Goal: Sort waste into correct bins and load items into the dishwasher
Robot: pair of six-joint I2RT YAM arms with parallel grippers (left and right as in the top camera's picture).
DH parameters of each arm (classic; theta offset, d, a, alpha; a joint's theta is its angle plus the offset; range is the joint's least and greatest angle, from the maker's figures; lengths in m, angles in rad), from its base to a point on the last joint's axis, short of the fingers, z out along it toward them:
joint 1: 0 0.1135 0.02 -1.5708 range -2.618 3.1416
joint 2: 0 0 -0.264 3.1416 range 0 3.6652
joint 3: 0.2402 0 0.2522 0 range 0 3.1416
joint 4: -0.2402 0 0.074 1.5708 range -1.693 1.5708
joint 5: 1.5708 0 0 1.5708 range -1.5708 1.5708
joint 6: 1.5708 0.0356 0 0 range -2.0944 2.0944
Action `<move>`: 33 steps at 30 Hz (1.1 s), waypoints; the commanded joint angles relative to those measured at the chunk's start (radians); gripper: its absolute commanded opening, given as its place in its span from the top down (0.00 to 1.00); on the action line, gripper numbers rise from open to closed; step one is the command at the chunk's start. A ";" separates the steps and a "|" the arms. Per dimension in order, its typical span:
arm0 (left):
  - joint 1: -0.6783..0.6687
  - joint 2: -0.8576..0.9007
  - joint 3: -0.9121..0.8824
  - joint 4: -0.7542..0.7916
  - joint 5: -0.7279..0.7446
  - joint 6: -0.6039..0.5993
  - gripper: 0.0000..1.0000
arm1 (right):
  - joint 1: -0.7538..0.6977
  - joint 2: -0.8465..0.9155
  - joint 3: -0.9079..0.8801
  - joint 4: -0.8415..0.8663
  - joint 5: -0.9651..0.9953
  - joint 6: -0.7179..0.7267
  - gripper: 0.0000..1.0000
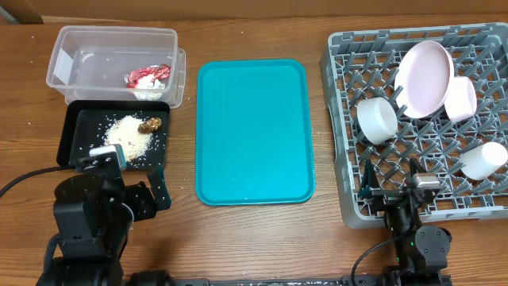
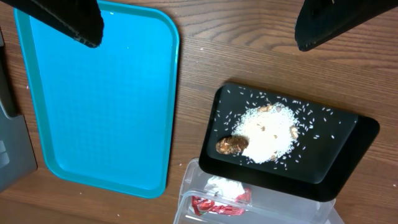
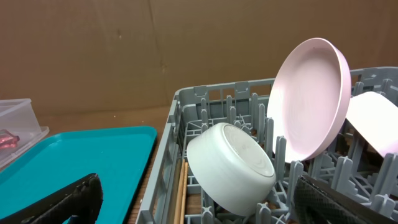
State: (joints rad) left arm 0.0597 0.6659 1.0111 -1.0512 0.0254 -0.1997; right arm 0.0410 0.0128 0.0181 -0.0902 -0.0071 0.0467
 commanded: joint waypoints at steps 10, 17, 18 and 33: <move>0.005 -0.006 -0.012 0.002 -0.007 0.013 0.00 | 0.006 -0.010 -0.010 0.006 0.006 -0.010 0.00; -0.057 -0.203 -0.355 0.306 -0.011 0.050 0.00 | 0.006 -0.010 -0.010 0.006 0.006 -0.010 0.00; -0.078 -0.250 -0.439 0.405 -0.011 0.050 0.00 | 0.006 -0.010 -0.010 0.006 0.006 -0.010 0.00; -0.165 -0.662 -1.006 0.975 -0.010 0.056 0.00 | 0.006 -0.010 -0.010 0.006 0.006 -0.010 0.00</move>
State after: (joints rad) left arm -0.0986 0.0277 0.0257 -0.0547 0.0185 -0.1612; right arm 0.0410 0.0113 0.0181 -0.0895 -0.0071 0.0444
